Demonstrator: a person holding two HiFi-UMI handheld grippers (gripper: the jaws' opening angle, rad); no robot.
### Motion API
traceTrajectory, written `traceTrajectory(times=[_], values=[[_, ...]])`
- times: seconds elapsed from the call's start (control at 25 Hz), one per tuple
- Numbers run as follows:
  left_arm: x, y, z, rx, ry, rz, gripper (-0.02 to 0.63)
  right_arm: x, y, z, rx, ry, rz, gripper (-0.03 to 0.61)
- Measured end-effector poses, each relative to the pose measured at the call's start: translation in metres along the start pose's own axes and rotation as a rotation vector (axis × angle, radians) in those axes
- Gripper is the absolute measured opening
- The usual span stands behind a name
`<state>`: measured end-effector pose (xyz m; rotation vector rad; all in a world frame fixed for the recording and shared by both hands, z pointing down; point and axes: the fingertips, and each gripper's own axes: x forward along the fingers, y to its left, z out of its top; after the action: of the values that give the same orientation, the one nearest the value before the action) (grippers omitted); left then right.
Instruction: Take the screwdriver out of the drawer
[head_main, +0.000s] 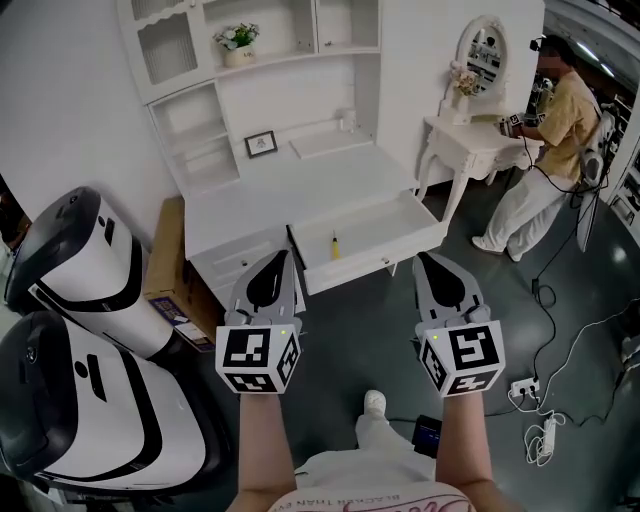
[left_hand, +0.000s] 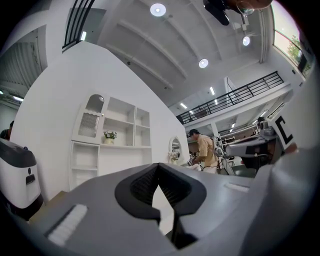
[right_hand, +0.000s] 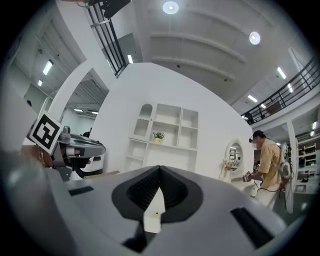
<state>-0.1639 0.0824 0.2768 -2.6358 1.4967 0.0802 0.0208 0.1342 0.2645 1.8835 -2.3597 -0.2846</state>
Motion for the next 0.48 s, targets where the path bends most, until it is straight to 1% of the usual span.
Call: traceTrajectory(times=[0.28, 0.48], values=[[0.089, 0.000, -0.014, -0.012, 0.026, 0.023, 0.009, 0.064, -0.062, -0.022, 0.017, 0.020, 0.021, 0.006], [0.150, -0.001, -0.023, -0.008, 0.041, 0.053, 0.009, 0.111, -0.100, -0.034, 0.004, 0.024, 0.071, 0.006]])
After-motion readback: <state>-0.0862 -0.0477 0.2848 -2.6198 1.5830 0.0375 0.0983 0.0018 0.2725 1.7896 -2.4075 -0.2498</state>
